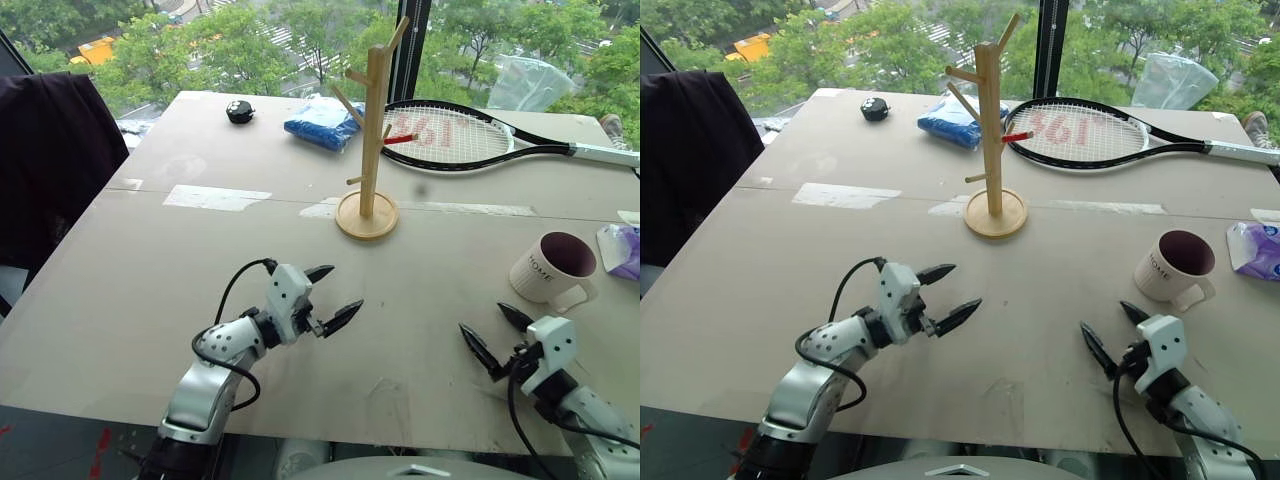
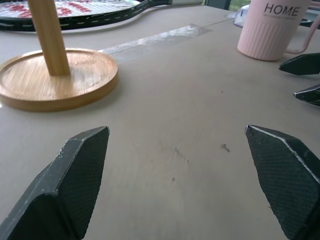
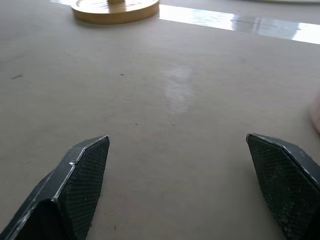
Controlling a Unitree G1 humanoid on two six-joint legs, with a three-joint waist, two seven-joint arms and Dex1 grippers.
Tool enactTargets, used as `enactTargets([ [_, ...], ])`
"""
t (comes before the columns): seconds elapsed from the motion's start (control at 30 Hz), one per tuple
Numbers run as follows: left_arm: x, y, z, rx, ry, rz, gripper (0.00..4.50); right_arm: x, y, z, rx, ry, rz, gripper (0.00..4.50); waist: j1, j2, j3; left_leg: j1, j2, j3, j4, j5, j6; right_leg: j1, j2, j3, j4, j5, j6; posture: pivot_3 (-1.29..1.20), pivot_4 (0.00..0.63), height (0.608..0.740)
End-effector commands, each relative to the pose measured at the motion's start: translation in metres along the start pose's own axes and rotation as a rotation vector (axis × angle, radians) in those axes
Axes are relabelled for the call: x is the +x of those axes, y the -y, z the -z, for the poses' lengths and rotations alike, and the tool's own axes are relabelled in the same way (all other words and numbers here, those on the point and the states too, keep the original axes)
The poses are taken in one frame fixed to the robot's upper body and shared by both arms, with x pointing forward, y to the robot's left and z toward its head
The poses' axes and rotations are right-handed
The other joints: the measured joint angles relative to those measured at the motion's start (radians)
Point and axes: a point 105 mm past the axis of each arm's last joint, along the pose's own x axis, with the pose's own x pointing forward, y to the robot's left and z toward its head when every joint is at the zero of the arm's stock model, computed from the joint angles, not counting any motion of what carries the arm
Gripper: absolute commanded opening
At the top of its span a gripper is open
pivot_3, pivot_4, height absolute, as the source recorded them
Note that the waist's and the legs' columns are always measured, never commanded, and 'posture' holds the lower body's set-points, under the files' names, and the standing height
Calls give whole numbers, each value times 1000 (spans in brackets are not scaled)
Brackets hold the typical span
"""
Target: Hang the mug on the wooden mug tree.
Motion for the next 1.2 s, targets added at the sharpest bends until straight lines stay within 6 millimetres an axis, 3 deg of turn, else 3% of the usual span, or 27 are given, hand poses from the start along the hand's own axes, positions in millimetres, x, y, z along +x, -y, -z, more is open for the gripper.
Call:
enactTargets([
  [0.03,12,12,-11,50,38,140,4500,-13,18,-20,3,77,163,4433,-3,0,0,0,0,0,0,0,0,0,0,0,0,0,0,0,150,654],
  [0.23,27,19,-36,97,77,345,4500,-30,37,-30,19,139,423,4433,-5,1,1,2,0,1,0,0,0,0,2,2,1,0,0,0,150,654],
  [0.47,32,19,-58,144,91,445,4500,-28,56,-34,10,177,610,4433,-6,1,1,3,0,3,0,0,0,-1,2,8,0,-1,1,0,150,654],
  [0.7,25,26,-63,166,70,478,4500,-20,73,-27,8,154,679,4433,-6,2,2,4,0,6,0,0,0,-1,3,11,1,-2,3,0,150,654],
  [0.83,23,26,-65,171,65,461,4500,-13,74,-21,10,125,659,3288,-6,3,2,6,0,8,0,0,0,-1,3,14,1,-2,3,0,150,654],
  [1.0,22,26,-66,174,64,447,4500,-6,77,-19,33,124,651,1087,-7,3,3,8,0,11,-1,0,0,-1,4,18,2,-2,3,0,150,654],
  [1.03,22,25,-66,174,65,443,4500,-4,77,-18,40,123,643,386,-6,3,3,9,0,11,-1,0,0,-1,4,18,2,-2,3,0,150,654],
  [1.1,21,24,-66,173,65,433,4500,-1,75,-18,57,122,623,57,-6,3,3,9,0,11,-1,0,0,-1,4,18,2,-2,3,0,150,654],
  [1.2,21,23,-66,173,67,414,4500,3,72,-19,69,126,587,57,-7,3,3,9,0,13,-1,0,0,-2,4,20,2,-2,3,0,150,654],
])
